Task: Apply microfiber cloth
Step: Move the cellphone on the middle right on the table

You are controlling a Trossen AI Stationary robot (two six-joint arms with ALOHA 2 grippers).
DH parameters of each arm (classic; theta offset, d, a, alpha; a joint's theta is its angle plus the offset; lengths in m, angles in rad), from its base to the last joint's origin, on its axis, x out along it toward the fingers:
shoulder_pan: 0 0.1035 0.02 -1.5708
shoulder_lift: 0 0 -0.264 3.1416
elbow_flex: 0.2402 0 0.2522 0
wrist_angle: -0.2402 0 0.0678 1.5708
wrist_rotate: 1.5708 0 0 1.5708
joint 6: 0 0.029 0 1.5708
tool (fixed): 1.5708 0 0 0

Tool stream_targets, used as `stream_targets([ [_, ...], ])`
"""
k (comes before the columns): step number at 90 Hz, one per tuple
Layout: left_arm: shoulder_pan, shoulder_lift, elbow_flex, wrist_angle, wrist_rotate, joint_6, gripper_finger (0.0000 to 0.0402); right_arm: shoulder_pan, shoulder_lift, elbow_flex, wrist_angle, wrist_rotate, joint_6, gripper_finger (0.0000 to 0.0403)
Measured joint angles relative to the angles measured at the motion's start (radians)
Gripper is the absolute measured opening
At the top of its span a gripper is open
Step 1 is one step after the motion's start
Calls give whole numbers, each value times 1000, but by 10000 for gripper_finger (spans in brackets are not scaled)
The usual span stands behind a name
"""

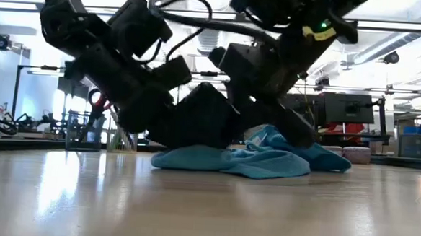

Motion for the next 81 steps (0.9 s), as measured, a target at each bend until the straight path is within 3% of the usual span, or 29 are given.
stream_targets([
  [15, 22, -87, 0, -29, -19, 93, 0, -45, -36, 86, -306, -96, 113, 8],
  [29, 55, -142, 1, -43, -25, 144, 0, -150, -137, 121, -433, -248, 220, 5],
  [40, 89, -138, 1, -64, -27, 133, 0, -266, -233, 111, -462, -370, 329, 5],
  [57, 130, -95, 0, -59, -40, 100, 0, -480, -308, 95, -673, -435, 629, 4],
  [65, 142, -89, 1, -33, -73, 97, 0, -573, -318, 62, -793, -523, 795, 4],
  [73, 149, -83, 2, -29, -124, 107, 0, -638, -332, -11, -799, -642, 936, 4],
  [81, 155, -80, 2, -26, -239, 112, 0, -664, -336, -102, -806, -716, 1037, 4],
])
